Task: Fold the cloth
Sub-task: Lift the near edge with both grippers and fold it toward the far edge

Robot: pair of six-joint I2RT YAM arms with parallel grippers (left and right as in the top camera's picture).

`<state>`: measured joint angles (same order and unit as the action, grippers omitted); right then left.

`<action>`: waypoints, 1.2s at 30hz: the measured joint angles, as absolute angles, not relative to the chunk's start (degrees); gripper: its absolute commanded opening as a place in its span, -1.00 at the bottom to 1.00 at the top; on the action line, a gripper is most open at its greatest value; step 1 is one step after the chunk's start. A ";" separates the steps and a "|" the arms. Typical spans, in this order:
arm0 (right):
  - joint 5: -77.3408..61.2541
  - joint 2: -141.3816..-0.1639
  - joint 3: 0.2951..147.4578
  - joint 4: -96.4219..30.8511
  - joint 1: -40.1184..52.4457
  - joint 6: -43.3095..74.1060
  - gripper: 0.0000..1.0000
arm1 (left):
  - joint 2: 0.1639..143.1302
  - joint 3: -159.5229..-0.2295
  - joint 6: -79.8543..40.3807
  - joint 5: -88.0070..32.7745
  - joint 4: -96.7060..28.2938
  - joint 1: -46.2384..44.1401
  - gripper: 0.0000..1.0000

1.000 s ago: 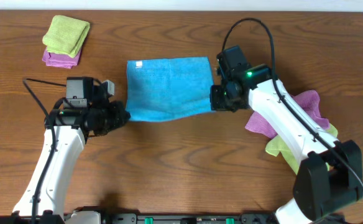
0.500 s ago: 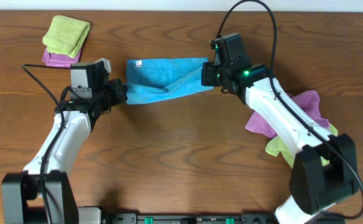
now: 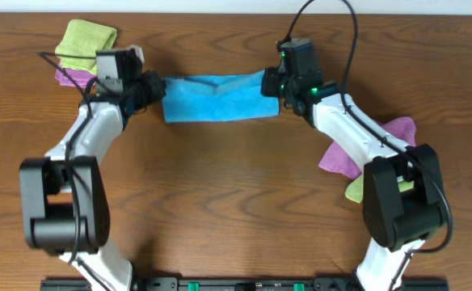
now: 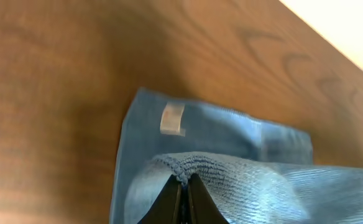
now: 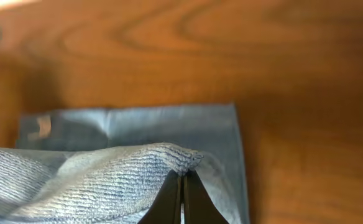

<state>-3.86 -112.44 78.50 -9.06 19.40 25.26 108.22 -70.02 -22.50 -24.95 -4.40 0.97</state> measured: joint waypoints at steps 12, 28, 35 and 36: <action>-11.70 -114.72 78.70 -9.58 16.95 26.79 -0.96 | 113.08 -75.96 -21.04 -25.30 -17.45 0.97 -0.89; -13.45 -118.69 78.70 -11.77 16.95 26.81 -0.97 | 113.03 -75.96 -17.56 -22.04 -20.21 1.19 -0.89; -12.88 -118.69 78.76 -8.80 16.95 26.81 -0.96 | 113.03 -75.96 -17.52 -21.80 -19.40 0.99 -0.89; -12.84 -118.69 78.76 -8.54 16.95 26.81 -0.97 | 113.03 -75.96 -17.52 -21.63 -19.42 0.86 -0.88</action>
